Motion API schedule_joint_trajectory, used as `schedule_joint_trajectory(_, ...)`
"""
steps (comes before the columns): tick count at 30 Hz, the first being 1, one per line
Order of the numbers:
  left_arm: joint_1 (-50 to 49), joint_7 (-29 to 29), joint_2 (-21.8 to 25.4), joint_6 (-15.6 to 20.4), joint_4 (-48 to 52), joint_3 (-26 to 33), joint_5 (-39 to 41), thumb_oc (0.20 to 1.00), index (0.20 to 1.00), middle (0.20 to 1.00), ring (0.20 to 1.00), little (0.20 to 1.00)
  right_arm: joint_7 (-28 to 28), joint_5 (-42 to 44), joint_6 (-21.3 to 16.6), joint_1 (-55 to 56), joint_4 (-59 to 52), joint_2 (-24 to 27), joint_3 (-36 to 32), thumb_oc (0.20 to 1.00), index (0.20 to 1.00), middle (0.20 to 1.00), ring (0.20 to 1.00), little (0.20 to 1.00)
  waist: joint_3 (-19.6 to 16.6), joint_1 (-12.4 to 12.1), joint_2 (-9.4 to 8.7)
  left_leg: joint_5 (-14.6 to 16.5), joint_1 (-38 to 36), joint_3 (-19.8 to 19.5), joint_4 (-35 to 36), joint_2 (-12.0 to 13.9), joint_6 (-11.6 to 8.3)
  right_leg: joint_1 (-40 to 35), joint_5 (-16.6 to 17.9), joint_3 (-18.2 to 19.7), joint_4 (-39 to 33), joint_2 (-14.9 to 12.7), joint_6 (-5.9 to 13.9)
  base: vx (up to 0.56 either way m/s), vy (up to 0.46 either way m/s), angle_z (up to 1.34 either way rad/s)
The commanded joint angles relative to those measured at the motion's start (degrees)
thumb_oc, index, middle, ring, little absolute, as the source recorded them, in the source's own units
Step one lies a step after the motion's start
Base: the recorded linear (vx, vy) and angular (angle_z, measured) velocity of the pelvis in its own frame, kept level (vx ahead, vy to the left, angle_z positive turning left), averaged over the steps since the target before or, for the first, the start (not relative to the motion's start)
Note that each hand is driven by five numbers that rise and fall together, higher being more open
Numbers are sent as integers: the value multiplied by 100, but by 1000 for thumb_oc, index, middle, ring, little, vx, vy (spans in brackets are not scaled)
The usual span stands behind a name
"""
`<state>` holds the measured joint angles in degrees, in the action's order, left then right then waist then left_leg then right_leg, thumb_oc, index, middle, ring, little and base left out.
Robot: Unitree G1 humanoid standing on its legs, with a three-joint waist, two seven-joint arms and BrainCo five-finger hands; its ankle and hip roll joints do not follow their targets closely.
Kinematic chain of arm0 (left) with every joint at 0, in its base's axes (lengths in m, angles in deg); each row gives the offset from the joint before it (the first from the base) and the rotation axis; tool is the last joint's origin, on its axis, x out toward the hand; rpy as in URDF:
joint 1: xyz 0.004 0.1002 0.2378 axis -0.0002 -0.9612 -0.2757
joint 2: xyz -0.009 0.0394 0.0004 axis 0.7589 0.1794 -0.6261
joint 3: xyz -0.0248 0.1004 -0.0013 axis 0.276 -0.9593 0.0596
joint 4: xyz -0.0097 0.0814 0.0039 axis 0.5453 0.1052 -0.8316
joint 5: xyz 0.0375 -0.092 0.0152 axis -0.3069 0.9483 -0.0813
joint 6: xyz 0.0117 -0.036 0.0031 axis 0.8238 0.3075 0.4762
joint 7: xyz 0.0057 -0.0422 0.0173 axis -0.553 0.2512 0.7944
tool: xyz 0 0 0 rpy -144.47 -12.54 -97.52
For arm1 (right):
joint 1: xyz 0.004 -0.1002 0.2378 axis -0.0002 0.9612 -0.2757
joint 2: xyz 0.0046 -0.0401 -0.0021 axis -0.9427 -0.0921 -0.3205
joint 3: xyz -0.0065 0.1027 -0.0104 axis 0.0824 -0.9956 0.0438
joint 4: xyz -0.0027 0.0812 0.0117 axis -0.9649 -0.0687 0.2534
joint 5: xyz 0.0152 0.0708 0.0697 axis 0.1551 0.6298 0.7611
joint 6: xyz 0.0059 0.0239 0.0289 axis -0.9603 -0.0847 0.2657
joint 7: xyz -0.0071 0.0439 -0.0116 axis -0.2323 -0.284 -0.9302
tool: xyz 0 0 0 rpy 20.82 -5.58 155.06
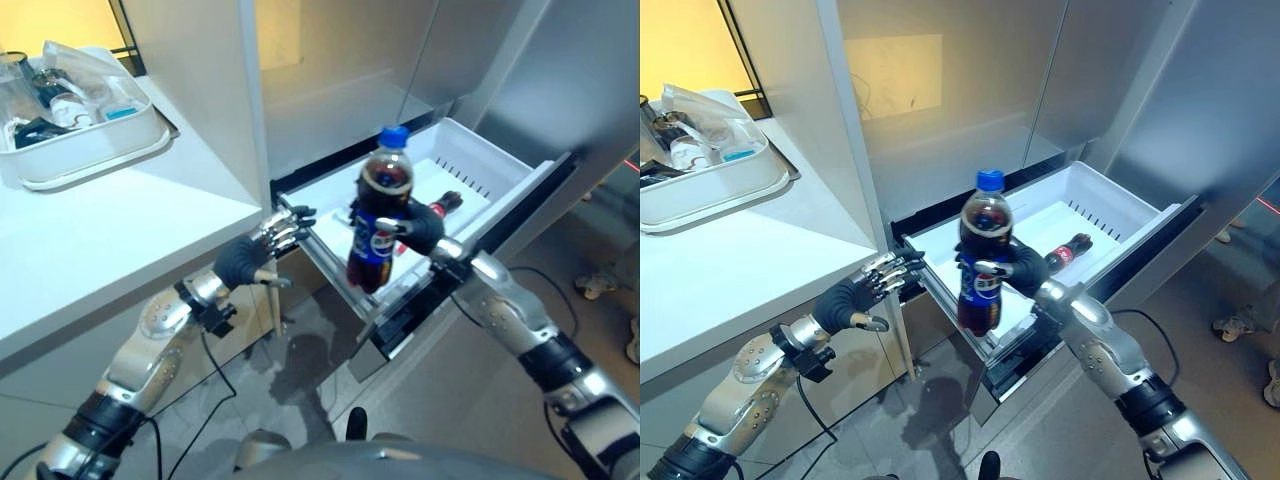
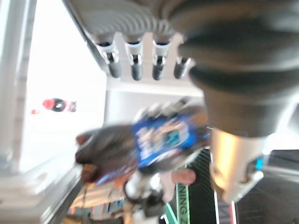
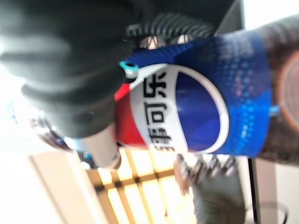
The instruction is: Take the drinks into the refrigerator
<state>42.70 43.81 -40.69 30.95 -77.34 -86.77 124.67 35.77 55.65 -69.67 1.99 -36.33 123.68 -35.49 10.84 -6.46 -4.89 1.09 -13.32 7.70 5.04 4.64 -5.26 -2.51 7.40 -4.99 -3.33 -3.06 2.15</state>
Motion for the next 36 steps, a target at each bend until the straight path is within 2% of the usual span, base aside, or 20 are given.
schedule_joint_trajectory(1, -68, 124, -87, 364, 523, 32, 247, 1000, 1000, 1000, 1000, 1000, -82, 162, -842, -598, -435, 142, -827, 200, 200, 200, 200, 200, -141, -16, 51, 452, 42, -288, -8, -220, 444, 52, -611, -89, 905, -394, 519, 0, 0, 0)
schedule_joint_trajectory(5, -188, 214, -41, 333, 620, 126, 301, 1000, 1000, 1000, 1000, 1000, -31, 162, -941, -348, -429, 427, -1245, 200, 200, 200, 200, 200, -132, 29, 44, 466, 41, -293, -18, -217, 443, 68, -618, -90, 925, -380, 527, 0, 0, 0)
schedule_joint_trajectory(10, -260, 262, 16, 329, 678, 205, 349, 1000, 1000, 1000, 1000, 1000, -9, 162, -1022, -78, -527, 556, -1612, 200, 200, 200, 200, 200, -126, 74, 51, 474, 54, -287, -19, -219, 444, 92, -627, -78, 946, -369, 538, 0, 0, 0)
schedule_joint_trajectory(22, -238, 314, 28, 302, 766, 185, 413, 1000, 1000, 1000, 1000, 1000, 89, -12, -1128, -161, -385, 623, -1780, 200, 200, 200, 200, 200, -138, 99, 72, 484, 45, -255, -20, -219, 451, 119, -613, -28, 947, -364, 540, 0, 0, 0)
schedule_joint_trajectory(28, -226, 417, 140, 184, 872, 16, 633, 1000, 1000, 1000, 1000, 1000, 191, -126, -1127, -618, -97, 928, -1479, 200, 200, 200, 200, 200, -87, 63, 56, 468, 84, -251, -21, -217, 445, 155, -614, -15, 953, -355, 540, 0, 0, 0)
schedule_joint_trajectory(34, -145, 538, 531, 71, 1020, -300, 979, 1000, 1000, 1000, 1000, 1000, 427, -405, -1123, -1608, 750, 1378, -690, 200, 200, 200, 200, 200, 82, -27, 32, 398, 248, -255, -54, -194, 437, 327, -605, -5, 1025, -327, 532, -24, -7, -1)
schedule_joint_trajectory(36, -92, 560, 769, 40, 1069, -468, 1137, 1000, 1000, 1000, 1000, 1000, 501, -573, -1092, -2295, 1205, 1685, -195, 200, 200, 200, 200, 200, 238, -83, 14, 319, 424, -277, -79, -172, 433, 515, -594, -13, 1093, -284, 519, -81, -22, -2)
